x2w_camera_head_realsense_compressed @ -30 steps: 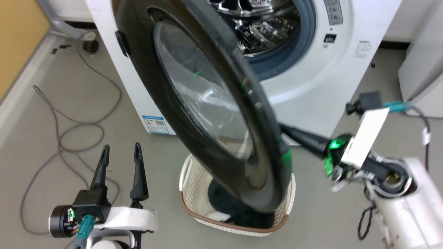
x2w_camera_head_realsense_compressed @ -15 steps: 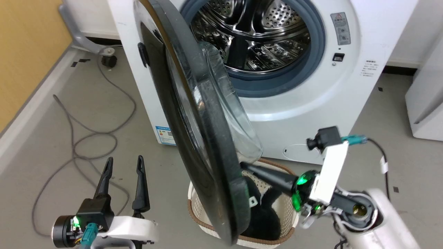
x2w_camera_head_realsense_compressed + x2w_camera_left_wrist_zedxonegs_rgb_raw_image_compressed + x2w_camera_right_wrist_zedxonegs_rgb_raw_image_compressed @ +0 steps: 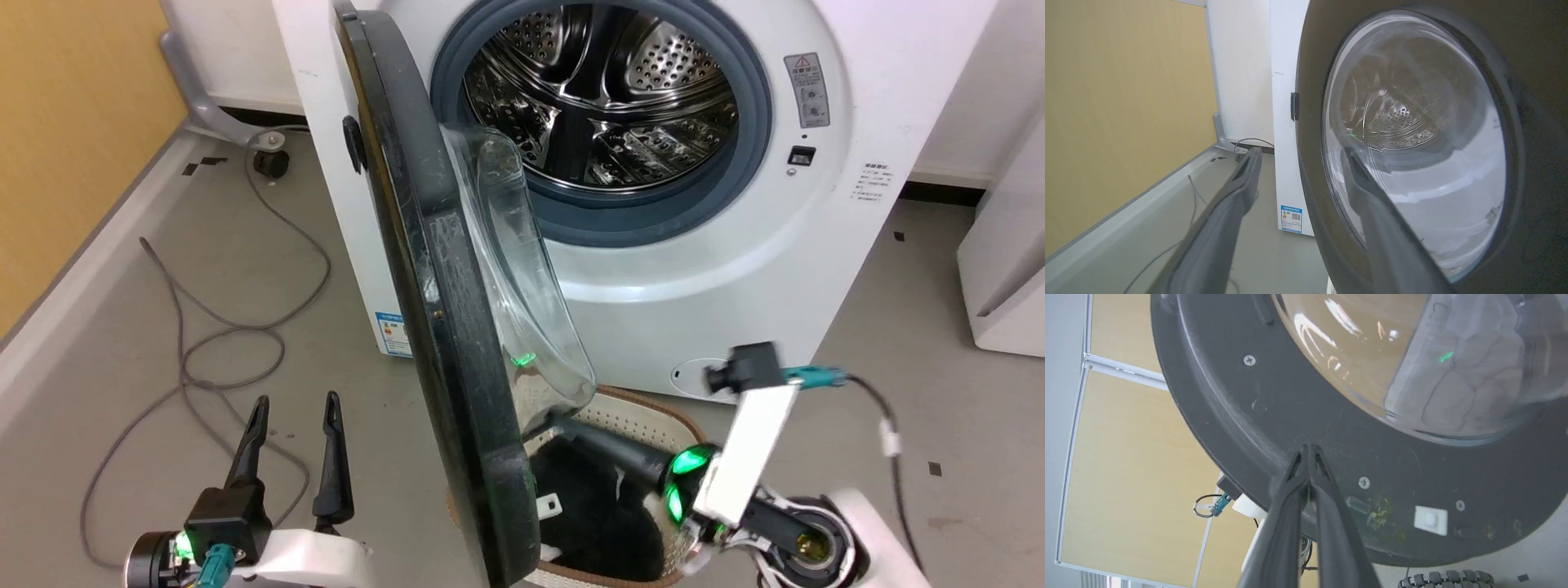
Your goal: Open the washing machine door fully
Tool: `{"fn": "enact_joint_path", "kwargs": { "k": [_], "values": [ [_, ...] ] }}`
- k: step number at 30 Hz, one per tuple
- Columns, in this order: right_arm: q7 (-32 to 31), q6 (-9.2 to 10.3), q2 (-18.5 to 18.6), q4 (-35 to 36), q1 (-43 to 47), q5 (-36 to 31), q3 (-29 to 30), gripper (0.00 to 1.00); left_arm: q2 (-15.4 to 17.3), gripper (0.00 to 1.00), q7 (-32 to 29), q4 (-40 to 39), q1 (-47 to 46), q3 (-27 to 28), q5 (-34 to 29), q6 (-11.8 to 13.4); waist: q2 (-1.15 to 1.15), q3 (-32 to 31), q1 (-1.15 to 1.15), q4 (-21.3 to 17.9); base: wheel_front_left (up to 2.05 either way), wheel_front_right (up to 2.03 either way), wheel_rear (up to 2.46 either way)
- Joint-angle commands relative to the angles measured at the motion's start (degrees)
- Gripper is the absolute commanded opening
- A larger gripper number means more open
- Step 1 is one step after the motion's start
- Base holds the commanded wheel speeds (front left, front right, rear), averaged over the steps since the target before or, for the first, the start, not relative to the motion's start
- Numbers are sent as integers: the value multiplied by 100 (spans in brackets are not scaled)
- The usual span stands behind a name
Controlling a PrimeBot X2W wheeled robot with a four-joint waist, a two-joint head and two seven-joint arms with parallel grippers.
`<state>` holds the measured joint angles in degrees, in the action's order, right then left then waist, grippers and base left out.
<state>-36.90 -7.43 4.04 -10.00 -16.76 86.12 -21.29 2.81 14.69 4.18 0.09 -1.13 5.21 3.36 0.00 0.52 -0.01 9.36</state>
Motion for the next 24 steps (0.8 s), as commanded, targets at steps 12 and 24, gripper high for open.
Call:
{"fn": "enact_joint_path", "kwargs": {
  "k": [12, 24],
  "values": [
    [4151, -6, 974, 702, 257, -2319, -63, 0, 7, 100, 30, -5, 82, 88, 19, 24, 0, -93, 1, -295, 0, 0, 0],
    [5187, -6, 913, 666, 626, -6034, 1399, 0, 7, 100, 30, -68, 173, 170, 53, 47, 0, -155, 1, -530, 0, 0, 0]
  ]
}}
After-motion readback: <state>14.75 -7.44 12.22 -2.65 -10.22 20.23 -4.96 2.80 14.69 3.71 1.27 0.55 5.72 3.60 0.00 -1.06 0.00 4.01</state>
